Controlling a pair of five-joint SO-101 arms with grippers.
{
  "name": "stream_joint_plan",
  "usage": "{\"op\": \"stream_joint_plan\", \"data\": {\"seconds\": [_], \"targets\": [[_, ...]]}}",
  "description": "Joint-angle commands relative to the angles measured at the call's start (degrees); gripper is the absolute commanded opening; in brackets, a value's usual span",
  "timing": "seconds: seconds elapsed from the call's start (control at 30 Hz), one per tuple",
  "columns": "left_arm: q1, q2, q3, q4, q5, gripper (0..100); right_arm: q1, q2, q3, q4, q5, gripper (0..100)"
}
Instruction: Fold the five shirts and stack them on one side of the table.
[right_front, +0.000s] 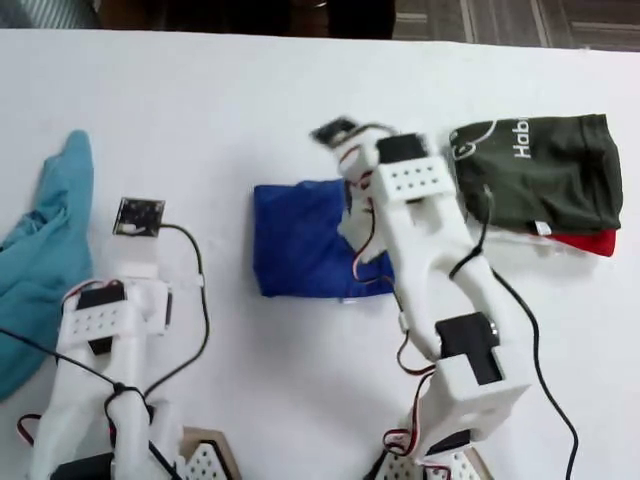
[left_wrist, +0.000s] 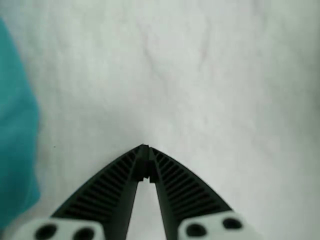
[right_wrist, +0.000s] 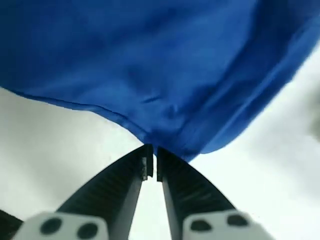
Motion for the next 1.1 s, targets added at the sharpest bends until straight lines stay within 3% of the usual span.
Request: {"op": "stream_joint_plan", "data": {"seconds": [0.0,0.3,0.63,0.77,0.93,1.07], "targets": [[-0.6,0.2,-0.2,-0.9,0.4,3,1.2,-2.2,6.2,-5.6,-0.4,2.1],[-0.6,0.2,-0.2,-0.9,0.4,3,11.2,-2.6,12.7,-15.5,6.0,2.1],[-0.6,0.2,-0.2,-0.9,0.4,3,8.9,-12.2,-3.3,-6.5,5.7,2.1],[-0.6,0.2,-1.2,-0.5,0.4,3,7.6,-14.0,-8.3,-10.9,3.9,2.1],[1.5,1.1,-12.2,5.2,0.5,3,6.5,-5.9,-5.3,-16.0,-4.8,2.1],[7.8,8.7,-26.9,9.8,0.5,3,6.8,-5.0,-3.3,-12.4,-5.0,2.1]]}}
